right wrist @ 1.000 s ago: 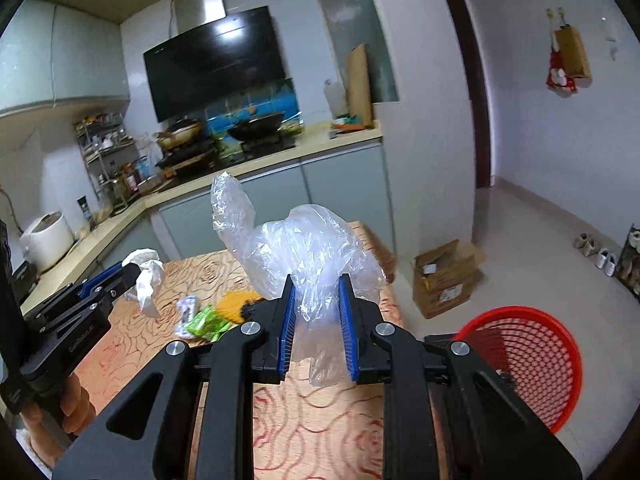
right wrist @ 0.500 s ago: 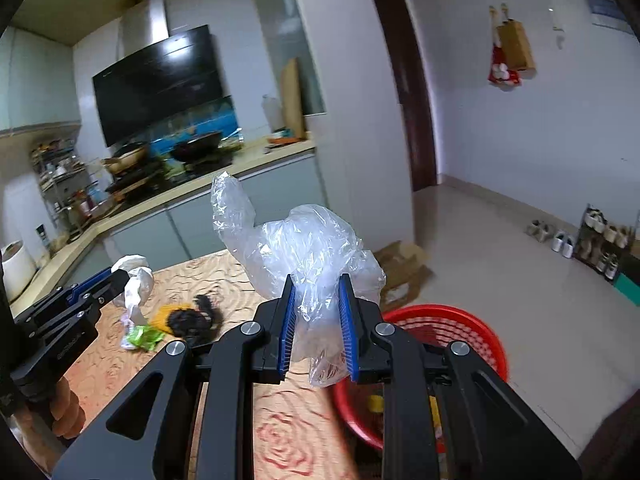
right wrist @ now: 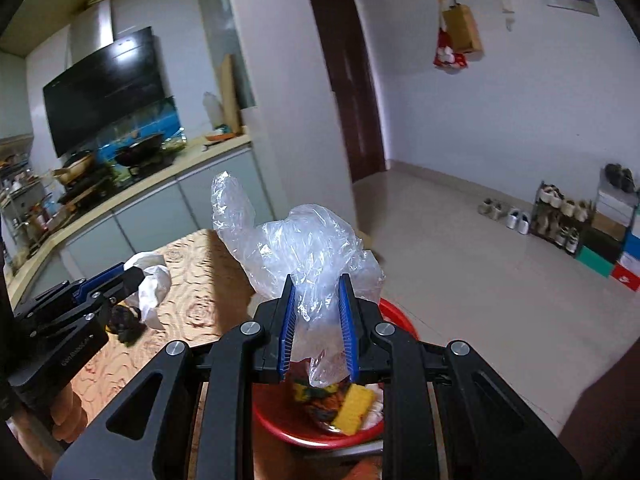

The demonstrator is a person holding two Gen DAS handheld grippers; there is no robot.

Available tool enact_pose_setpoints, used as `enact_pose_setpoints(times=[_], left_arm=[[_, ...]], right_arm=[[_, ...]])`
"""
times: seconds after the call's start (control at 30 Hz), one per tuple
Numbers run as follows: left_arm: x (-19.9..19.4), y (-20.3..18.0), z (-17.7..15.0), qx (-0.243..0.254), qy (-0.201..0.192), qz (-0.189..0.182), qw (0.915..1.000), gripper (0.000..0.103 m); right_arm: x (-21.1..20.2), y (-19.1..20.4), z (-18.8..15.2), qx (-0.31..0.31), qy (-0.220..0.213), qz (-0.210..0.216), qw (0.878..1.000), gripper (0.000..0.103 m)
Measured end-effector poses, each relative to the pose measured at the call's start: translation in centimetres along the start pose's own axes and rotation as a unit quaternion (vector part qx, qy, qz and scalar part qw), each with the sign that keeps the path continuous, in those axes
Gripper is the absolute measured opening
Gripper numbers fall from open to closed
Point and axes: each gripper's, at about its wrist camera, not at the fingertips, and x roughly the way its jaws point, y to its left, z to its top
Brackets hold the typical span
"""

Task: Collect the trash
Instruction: 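Carry the tissue and plastic bag over the red basket and release both, then return both tools to the table toward the printed snack packet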

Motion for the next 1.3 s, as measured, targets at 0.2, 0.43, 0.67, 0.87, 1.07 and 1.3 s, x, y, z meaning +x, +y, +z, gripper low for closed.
enact_pose_setpoints(times=[0.2,0.43,0.67,0.87,1.07,1.3], left_arm=[[4.1,-1.4,-0.5,-0.011,0.04,-0.055,0.9976,0.019],[8.1,-2.1,-1.5,-0.022,0.085,-0.086,0.9924,0.019],[10.0,-2.3,-2.2,-0.019,0.109,-0.095,0.9894,0.022],[10.4,-1.4,-2.4,-0.032,0.116,-0.103,0.9873,0.043],[9.3,-0.7,-2.2,-0.037,0.106,-0.101,0.9885,0.058],[6.9,0.5,-1.6,-0.04,0.077,-0.078,0.9931,0.065]], right_arm=[[1.7,-1.5,-0.8,0.004,0.026,-0.018,1.0,0.021],[4.2,-2.0,-1.8,0.0,0.064,-0.021,0.998,0.022],[6.8,-1.9,-3.0,-0.002,0.103,-0.015,0.995,0.022],[7.9,-1.8,-3.8,0.005,0.123,-0.003,0.992,0.038],[7.8,-1.7,-3.7,0.015,0.122,0.003,0.992,0.056],[6.4,-1.4,-3.0,0.016,0.103,-0.001,0.995,0.058]])
